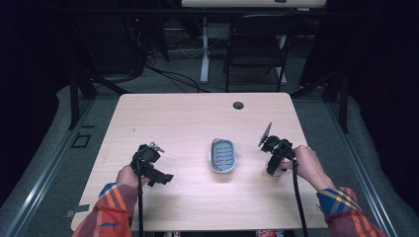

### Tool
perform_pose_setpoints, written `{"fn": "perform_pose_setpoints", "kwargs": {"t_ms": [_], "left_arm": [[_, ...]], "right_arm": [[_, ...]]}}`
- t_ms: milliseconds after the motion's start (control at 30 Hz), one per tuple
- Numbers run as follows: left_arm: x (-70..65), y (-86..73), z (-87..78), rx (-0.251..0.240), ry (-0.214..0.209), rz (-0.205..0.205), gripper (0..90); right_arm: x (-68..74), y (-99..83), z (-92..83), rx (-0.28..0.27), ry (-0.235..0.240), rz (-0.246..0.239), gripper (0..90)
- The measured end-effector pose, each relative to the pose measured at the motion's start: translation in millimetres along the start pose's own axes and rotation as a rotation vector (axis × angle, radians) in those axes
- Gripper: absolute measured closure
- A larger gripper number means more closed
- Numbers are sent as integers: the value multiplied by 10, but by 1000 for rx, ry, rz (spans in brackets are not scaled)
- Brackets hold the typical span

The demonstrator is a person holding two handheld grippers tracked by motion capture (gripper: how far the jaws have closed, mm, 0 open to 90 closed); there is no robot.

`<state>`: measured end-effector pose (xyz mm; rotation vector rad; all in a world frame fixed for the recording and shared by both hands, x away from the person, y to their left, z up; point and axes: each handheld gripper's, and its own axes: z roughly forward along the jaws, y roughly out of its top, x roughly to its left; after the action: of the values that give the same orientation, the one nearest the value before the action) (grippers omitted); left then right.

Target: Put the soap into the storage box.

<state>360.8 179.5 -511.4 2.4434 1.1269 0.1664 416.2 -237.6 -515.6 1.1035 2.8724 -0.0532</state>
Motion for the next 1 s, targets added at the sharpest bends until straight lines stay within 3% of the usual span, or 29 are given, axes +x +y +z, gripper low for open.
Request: {"fn": "perform_pose_setpoints", "kwargs": {"t_ms": [333, 1000], "left_arm": [[2, -1, 1, 0, 0, -1, 4], [4, -3, 1, 1, -1, -1, 4]], "right_arm": [[20, 70, -47, -10, 2, -1, 244], [112, 331, -170, -2, -2, -58, 244]]}}
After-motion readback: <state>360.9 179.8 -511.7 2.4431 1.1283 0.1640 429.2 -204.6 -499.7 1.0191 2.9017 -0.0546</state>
